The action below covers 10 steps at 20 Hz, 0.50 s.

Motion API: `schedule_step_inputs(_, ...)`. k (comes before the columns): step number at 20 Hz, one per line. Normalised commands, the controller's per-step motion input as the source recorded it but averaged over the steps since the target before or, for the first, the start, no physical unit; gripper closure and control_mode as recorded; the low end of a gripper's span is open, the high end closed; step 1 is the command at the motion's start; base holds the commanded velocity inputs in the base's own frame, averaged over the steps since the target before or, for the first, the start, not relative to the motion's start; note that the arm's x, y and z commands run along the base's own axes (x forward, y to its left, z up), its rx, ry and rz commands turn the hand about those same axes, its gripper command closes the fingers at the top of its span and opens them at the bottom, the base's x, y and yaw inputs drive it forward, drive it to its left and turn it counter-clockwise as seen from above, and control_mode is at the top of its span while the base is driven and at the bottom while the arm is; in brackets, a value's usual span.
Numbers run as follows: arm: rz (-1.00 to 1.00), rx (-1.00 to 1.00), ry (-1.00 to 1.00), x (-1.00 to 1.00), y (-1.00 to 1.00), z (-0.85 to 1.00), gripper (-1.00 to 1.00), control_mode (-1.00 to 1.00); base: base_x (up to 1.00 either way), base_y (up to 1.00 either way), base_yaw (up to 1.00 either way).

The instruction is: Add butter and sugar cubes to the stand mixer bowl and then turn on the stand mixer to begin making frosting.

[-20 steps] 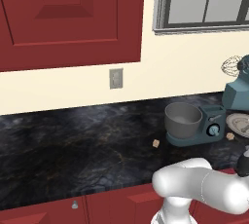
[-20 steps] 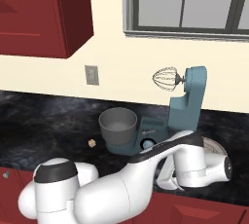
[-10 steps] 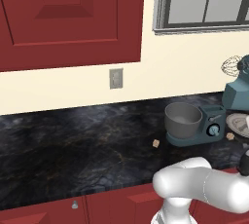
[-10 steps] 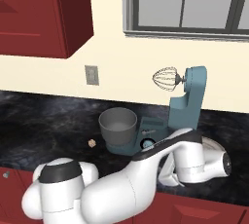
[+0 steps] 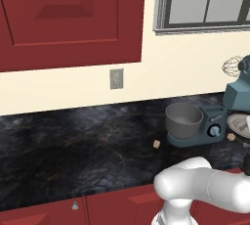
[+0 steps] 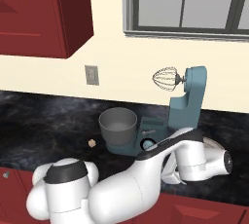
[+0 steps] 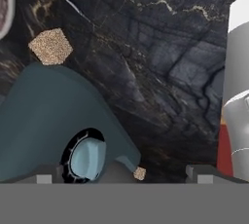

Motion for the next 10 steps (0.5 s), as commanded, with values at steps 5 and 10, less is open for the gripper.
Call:
schedule_step_inputs(5,0.00,0.00,0.00,0.13,0.00,-0.08,-1.00,-1.00,0.00,0.00,0.00)
schedule_step_inputs(10,0.00,0.00,0.00,0.16,0.00,-0.11,-1.00,-1.00,0.00,0.00,0.00)
